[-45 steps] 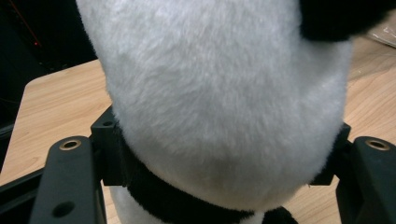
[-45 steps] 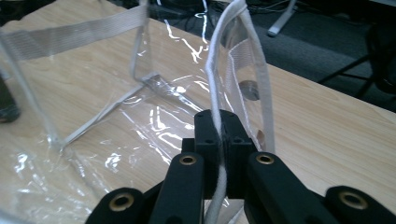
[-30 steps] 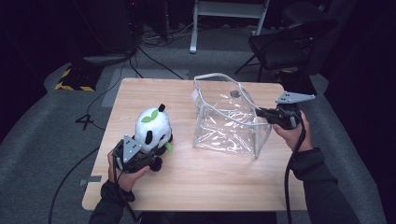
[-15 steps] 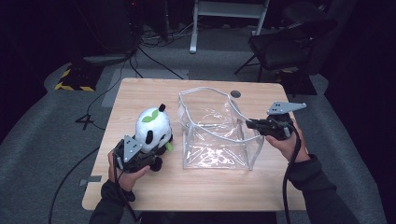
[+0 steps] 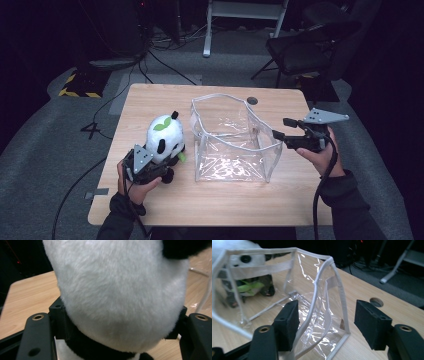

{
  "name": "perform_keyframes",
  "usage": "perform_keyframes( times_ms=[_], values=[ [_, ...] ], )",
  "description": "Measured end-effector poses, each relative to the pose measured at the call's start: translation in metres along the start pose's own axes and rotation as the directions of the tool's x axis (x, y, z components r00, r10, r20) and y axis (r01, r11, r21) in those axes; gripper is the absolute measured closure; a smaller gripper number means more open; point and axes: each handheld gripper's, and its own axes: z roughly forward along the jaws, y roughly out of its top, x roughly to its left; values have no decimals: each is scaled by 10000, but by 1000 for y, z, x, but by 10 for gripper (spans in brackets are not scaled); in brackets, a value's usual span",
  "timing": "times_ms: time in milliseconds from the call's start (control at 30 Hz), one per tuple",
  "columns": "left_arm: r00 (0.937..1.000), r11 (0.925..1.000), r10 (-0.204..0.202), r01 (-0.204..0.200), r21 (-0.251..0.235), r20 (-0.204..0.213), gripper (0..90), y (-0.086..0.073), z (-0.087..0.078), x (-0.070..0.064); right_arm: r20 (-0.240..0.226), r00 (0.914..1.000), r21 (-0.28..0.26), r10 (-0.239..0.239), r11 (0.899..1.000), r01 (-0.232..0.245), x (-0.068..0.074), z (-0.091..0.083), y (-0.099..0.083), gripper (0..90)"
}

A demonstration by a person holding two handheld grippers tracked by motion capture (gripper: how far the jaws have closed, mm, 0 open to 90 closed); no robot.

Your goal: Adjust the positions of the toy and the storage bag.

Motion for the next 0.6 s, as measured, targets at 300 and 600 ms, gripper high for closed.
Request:
perform_keyframes(
  times_ms=[300, 600],
  values=[
    [9992, 9999, 85, -82, -75, 398, 298, 4, 11, -13, -153, 9997, -1269, -166, 9918, 145, 15, -38, -32, 234],
    [9986, 9996, 156, -144, -231, 504, 300, 11, 32, -26, -618, 9981, 244, -84, 9997, 99, 28, -10, -89, 215]
  ],
)
